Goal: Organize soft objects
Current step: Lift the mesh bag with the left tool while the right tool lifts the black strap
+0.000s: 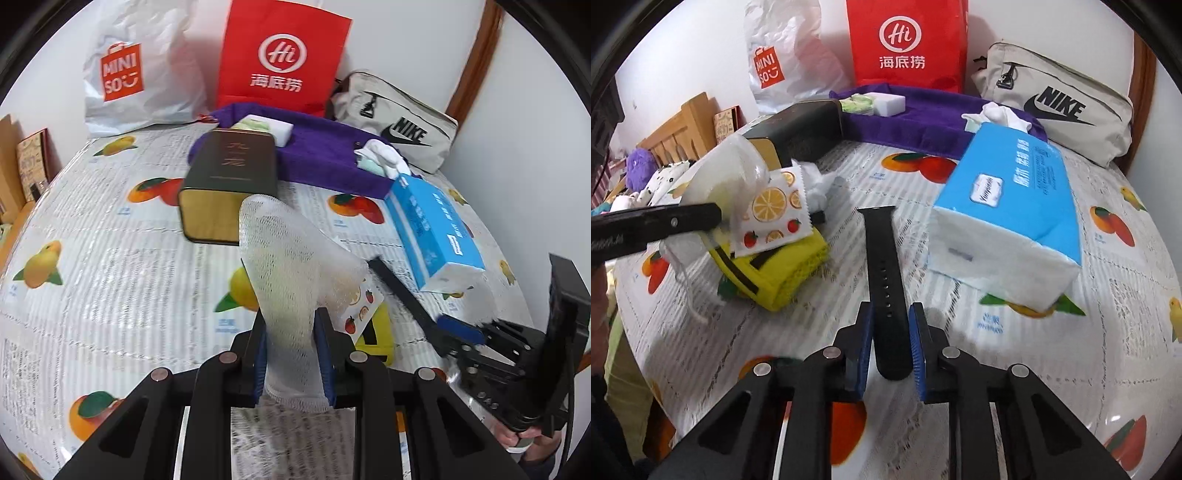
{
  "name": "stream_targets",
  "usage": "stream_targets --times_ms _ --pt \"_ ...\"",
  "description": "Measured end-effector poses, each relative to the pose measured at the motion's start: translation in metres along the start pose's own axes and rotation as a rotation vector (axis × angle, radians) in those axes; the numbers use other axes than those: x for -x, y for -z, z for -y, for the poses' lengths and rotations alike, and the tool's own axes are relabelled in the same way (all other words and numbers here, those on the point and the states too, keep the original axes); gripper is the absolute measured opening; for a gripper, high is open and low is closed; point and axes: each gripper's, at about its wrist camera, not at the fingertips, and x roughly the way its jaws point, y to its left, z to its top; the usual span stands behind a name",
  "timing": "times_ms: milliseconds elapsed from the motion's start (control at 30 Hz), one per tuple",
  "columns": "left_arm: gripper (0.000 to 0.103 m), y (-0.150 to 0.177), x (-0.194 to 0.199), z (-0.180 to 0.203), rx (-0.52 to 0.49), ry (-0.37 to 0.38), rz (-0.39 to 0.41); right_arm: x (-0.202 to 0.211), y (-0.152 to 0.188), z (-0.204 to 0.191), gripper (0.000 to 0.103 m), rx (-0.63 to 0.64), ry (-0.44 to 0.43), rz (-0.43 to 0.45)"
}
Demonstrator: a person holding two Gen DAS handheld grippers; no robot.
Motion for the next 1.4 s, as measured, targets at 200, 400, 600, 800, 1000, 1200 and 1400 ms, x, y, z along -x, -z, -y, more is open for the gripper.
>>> stream_targets --times_ms 200,400,600,800,1000,1200,1400 --pt "0.025 0.004 -0.002 -0.019 0.023 -0.006 -0.031 0.008 0.008 0.008 0.011 -0.039 -0.037 -0.034" --pt "0.045 0.005 -0.006 -0.024 0.010 -0.033 -0.029 0.002 -0.003 0.008 0.046 -0.059 -0.067 -0.018" --pt "0.053 0.001 -0.009 -0.026 -0.003 -0.079 -0.004 -0.013 -0.012 -0.002 0.047 -0.021 -0.017 0.005" --pt "0.026 -0.001 -0.011 -0.031 -0.005 -0.045 0.004 -0.014 -0.013 -0.004 0.020 0.003 0.007 0.012" --pt "0.015 0.001 -0.007 -0.035 0.009 -0.038 0.015 -0.004 -0.004 -0.002 0.020 0.014 0.011 -0.006" --pt "0.010 0.003 0.001 -0.045 0.023 -0.057 0.033 0.009 0.009 0.004 0.020 -0.009 0.014 -0.024" --pt "0.009 0.009 0.004 -0.064 0.060 -0.087 0.027 0.007 0.011 0.012 0.021 -0.042 0.017 -0.039"
